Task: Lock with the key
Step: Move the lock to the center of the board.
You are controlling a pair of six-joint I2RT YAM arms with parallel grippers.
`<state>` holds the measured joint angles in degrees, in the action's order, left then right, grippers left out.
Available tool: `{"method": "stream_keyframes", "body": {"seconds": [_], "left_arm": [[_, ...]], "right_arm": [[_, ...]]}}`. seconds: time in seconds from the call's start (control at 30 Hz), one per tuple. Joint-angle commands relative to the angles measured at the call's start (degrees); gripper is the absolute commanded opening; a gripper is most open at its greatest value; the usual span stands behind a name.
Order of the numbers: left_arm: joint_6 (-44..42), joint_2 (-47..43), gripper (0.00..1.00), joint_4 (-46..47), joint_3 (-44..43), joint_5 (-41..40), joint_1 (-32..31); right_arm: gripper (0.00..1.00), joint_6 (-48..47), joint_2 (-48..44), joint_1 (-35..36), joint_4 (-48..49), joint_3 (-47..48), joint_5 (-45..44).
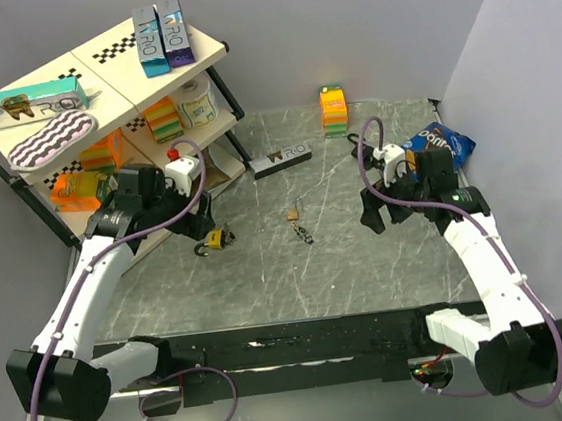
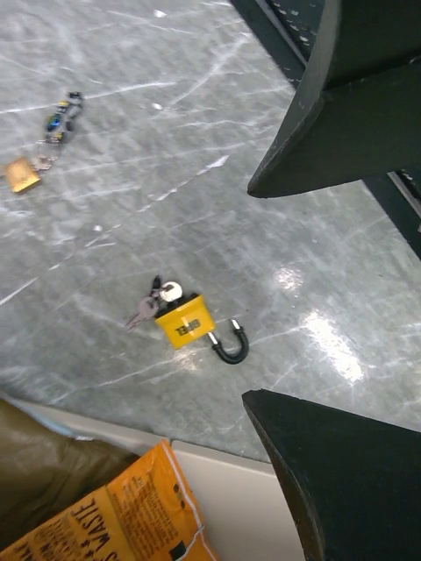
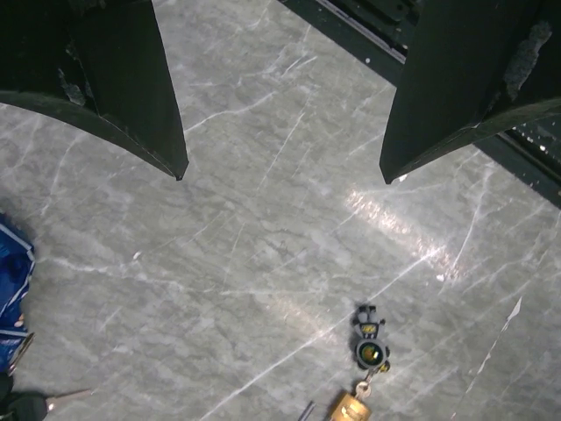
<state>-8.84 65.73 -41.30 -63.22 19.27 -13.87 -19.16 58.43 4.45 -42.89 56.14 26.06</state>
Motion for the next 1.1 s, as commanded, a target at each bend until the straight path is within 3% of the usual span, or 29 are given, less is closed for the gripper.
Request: {"method": "stream_keyframes", "body": {"seconds": [0.0, 0.13, 0.33, 0.6, 0.83, 1.07], "left_arm": [[2.79, -3.68, 0.96, 5.61, 0.73, -0.47, -0.37], [2.78, -8.16, 0.96, 10.52, 2.66, 1.47, -0.37], [2.25, -7.38, 0.96, 10.80, 2.23, 4.81, -0.37], [4.53, -5.61, 0.96, 9.75, 1.61, 6.31, -0.37], [2.79, -4.04, 0.96, 7.12, 1.79, 10.60, -0.37], [2.34, -1.14, 0.96, 4.04, 0.56, 18.51, -0.37]], "right_arm": [[1.00, -1.14, 2.99, -0.32, 1.06, 5.38, -1.63], [1.00, -4.12, 9.67, -0.58, 2.81, 9.77, -4.53], [1.00, -6.76, 23.53, -0.84, 2.91, 21.19, -6.82], [1.00, -6.24, 46.73, -2.86, -2.63, 43.59, -6.29], [1.00, -5.36, 61.26, -3.57, -6.67, 60.99, -6.20], [1.00, -5.28, 67.94, -3.92, -4.66, 64.62, -7.25]]}}
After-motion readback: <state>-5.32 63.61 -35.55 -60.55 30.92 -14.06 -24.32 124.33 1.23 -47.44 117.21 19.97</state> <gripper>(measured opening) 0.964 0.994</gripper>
